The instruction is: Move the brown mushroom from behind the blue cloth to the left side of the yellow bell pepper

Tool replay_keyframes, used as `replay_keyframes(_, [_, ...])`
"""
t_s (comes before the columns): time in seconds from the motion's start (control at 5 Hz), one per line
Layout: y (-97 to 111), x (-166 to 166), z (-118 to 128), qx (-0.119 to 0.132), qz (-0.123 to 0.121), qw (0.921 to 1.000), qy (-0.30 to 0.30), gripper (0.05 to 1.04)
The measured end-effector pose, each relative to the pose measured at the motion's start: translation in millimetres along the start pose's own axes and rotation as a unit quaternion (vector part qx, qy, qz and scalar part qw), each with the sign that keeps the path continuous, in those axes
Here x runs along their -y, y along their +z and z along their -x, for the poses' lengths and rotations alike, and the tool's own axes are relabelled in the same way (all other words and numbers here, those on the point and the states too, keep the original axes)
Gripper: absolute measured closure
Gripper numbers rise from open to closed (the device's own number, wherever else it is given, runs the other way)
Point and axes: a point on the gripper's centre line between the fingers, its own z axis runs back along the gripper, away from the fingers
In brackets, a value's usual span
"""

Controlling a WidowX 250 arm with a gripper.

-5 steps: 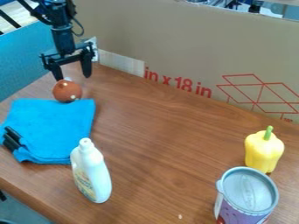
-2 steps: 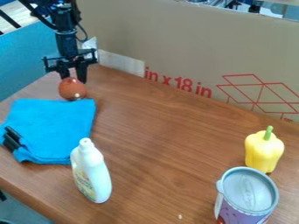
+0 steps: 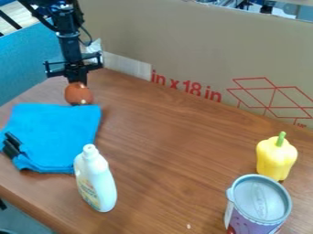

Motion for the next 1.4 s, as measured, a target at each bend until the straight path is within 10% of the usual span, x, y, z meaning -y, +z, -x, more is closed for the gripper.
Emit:
replay_keyframes(0.4, [7,2,9,-0.011,0.006,0.9989,-0.044,1.007])
replay_keyframes(0.8, [60,61,11,0.064,-0.026,0.9821,-0.175,1.008])
replay_keyframes(1.4, [46,136,116,0.064,-0.022,0.9533,-0.294,1.008])
